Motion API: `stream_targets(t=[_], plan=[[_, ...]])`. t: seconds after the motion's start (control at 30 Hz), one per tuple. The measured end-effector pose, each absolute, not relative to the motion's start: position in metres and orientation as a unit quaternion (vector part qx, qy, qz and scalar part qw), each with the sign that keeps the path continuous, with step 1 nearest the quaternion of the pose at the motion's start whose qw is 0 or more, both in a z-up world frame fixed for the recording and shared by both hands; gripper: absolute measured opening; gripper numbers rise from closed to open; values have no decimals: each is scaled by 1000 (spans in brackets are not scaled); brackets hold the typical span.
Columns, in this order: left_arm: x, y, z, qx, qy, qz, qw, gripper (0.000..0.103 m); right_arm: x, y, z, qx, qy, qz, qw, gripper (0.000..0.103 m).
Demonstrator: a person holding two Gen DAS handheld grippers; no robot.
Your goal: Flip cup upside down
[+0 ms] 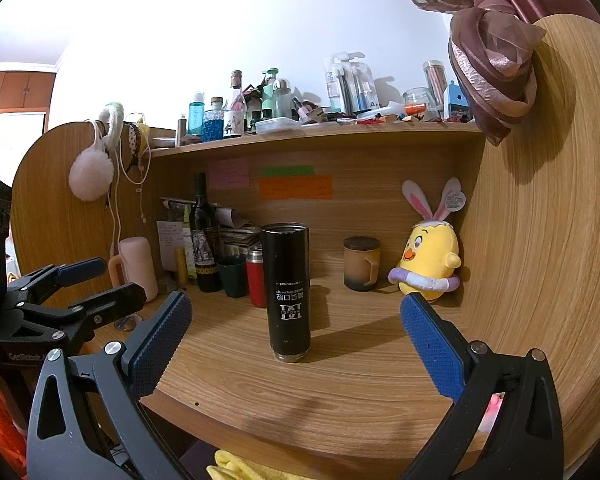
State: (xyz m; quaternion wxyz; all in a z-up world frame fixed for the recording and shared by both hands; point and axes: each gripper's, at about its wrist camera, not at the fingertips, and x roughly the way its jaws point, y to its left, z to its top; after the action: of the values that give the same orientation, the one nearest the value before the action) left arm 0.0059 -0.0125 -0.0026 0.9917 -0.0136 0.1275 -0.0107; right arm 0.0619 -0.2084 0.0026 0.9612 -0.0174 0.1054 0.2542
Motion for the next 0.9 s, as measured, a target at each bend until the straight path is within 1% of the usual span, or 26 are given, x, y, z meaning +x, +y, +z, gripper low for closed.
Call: stream_targets(t=[0.9], plan=[[8, -17, -4, -14, 131, -18, 991, 103, 62, -209, 2, -15, 105, 254, 961, 103]])
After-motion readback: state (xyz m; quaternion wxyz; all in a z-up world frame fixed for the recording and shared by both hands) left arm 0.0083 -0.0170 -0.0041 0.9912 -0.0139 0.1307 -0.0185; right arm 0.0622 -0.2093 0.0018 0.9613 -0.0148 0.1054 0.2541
